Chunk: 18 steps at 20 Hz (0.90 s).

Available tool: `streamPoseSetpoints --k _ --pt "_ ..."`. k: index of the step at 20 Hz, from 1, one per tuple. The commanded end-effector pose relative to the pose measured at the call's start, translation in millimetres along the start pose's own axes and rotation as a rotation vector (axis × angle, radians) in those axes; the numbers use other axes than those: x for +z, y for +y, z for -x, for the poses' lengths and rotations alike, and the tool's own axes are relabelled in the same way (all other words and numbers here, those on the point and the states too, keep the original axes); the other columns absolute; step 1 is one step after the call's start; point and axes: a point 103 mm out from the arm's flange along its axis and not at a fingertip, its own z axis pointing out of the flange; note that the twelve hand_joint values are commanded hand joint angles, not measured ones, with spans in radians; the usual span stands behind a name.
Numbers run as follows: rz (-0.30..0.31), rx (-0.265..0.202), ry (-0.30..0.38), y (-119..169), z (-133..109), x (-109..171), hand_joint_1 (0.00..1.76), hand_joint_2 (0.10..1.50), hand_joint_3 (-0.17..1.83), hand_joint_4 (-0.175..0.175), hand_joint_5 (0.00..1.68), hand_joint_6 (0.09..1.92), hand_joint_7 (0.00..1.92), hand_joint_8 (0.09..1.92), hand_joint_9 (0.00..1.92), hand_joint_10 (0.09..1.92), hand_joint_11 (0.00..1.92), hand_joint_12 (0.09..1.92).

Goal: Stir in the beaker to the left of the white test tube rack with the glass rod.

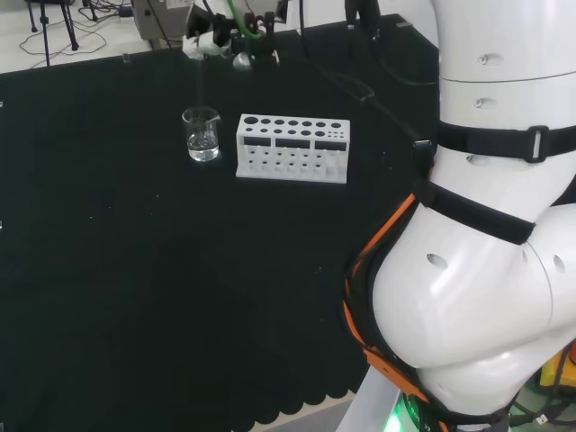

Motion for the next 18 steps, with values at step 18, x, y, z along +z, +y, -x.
streamPoseSetpoints --k 18 --pt "-0.004 0.055 -0.032 1.4 24.6 -12.7 1.3 1.11 -0.15 -0.175 1.17 0.39 1.18 1.01 1.69 0.79 1.48 1.1"
